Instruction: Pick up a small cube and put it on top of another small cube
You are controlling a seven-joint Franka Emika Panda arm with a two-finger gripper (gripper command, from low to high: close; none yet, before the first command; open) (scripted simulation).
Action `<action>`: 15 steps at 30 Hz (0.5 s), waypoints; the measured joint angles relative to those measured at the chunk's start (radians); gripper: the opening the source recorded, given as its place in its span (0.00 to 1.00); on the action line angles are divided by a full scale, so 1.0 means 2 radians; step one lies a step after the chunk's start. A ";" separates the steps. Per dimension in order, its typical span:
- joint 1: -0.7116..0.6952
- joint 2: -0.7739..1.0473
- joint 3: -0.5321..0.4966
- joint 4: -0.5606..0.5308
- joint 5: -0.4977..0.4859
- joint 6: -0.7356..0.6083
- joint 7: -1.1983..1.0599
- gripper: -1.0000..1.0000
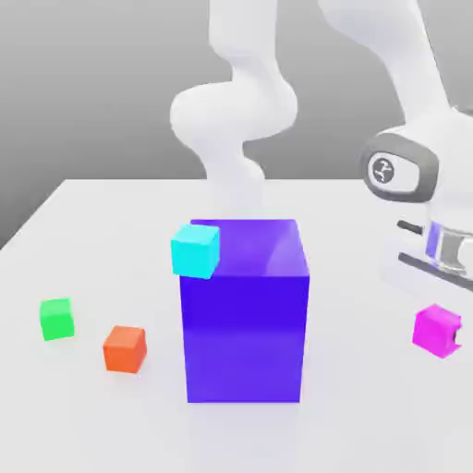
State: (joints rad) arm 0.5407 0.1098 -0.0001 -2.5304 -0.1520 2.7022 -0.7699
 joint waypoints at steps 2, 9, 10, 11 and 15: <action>-0.021 0.000 -0.015 0.011 -0.010 -0.007 -0.033 0.00; -0.122 -0.013 -0.083 0.033 -0.056 -0.024 -0.115 0.00; -0.146 -0.018 -0.096 0.031 -0.066 -0.025 -0.117 0.00; -0.169 -0.024 -0.108 0.028 -0.076 -0.026 -0.118 0.00; -0.259 -0.047 -0.155 0.017 -0.113 -0.029 -0.123 0.00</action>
State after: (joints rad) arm 0.0223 0.0150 -0.3097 -2.4967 -0.3784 2.6435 -1.0161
